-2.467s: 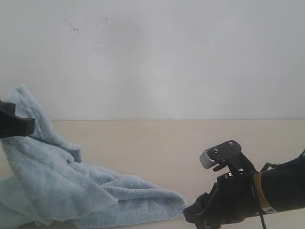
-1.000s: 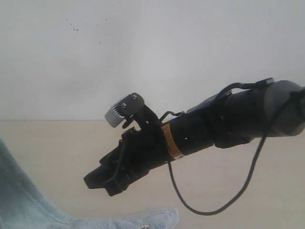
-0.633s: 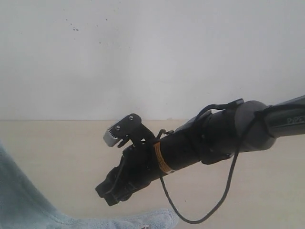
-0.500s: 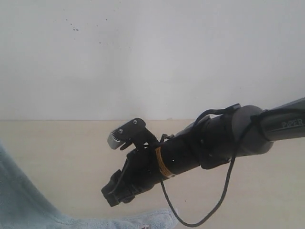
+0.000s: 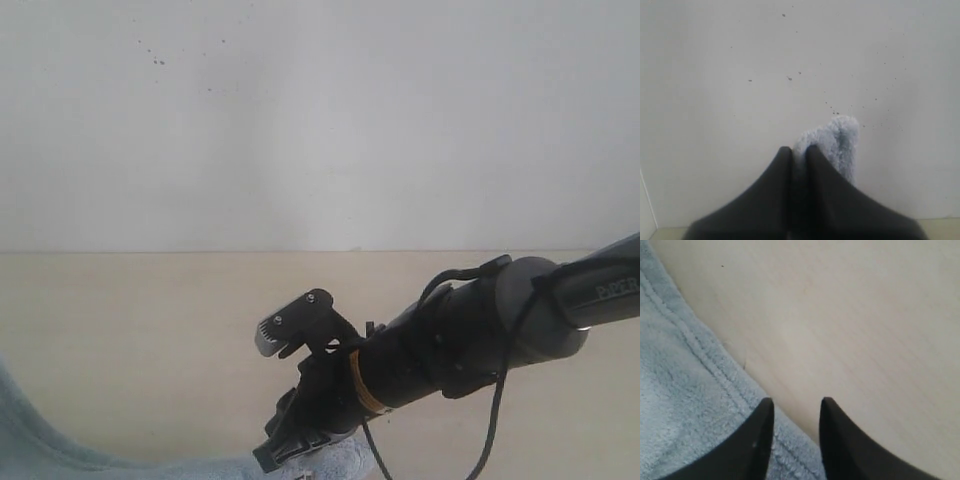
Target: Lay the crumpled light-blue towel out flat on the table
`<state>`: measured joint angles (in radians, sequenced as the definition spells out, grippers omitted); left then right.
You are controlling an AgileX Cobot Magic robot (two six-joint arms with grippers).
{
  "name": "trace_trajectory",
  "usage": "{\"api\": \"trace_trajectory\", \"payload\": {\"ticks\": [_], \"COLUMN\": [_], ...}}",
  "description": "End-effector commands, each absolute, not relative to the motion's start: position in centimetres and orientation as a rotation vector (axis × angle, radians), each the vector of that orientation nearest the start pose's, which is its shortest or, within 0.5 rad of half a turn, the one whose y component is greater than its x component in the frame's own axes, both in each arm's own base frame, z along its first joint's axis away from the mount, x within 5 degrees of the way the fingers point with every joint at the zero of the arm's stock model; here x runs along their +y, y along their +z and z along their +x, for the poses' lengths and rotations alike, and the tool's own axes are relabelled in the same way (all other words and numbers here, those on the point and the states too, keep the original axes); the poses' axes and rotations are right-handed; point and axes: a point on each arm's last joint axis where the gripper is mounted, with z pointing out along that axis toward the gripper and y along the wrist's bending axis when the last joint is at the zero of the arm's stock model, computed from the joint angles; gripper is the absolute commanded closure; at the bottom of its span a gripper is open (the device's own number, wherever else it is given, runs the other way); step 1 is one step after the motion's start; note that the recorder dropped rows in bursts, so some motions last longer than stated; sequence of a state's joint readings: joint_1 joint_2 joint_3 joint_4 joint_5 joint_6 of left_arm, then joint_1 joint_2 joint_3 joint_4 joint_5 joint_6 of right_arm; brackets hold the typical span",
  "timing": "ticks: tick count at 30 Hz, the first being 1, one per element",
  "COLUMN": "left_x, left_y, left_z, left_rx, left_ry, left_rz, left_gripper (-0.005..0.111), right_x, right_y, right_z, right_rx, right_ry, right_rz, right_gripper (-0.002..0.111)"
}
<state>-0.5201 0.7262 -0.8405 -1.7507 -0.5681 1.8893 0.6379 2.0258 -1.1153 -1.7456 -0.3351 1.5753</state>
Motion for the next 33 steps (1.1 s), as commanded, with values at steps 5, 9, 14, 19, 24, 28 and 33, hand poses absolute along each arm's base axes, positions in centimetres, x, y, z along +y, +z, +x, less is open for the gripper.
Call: {"api": "trace_trajectory", "payload": {"ticks": [5,9,14,19,24,28,33], "left_x": [-2.6,-2.7,-2.7,-2.7,-2.7,-2.7,-2.7], "left_y": [41.8,41.8,41.8,41.8,41.8,41.8,41.8], "left_z": [14.0,14.0,14.0,14.0,14.0,14.0,14.0], "left_rx": [1.492,1.490,1.490,1.490,1.490,1.490,1.490], "left_ry": [0.064,0.058,0.057,0.057,0.057,0.057,0.057], "left_rz": [0.024,0.031,0.032,0.032,0.032,0.032,0.032], "left_gripper": [0.098,0.098,0.098,0.098,0.098,0.098,0.098], "right_x": [23.3,21.6,19.9,18.3,18.0,17.9,17.5], "right_y": [10.0,9.9,12.4,14.4,14.4,14.4,13.4], "right_z": [29.7,30.4,31.5,32.0,32.2,32.2,31.4], "right_rx": [2.310,2.337,2.297,2.294,2.298,2.299,2.342], "right_ry": [0.430,0.403,0.410,0.577,0.580,0.569,0.568], "right_rz": [-1.098,-1.051,-0.972,-0.890,-0.877,-0.873,-0.870], "right_gripper": [0.059,0.062,0.054,0.054,0.054,0.054,0.054]}}
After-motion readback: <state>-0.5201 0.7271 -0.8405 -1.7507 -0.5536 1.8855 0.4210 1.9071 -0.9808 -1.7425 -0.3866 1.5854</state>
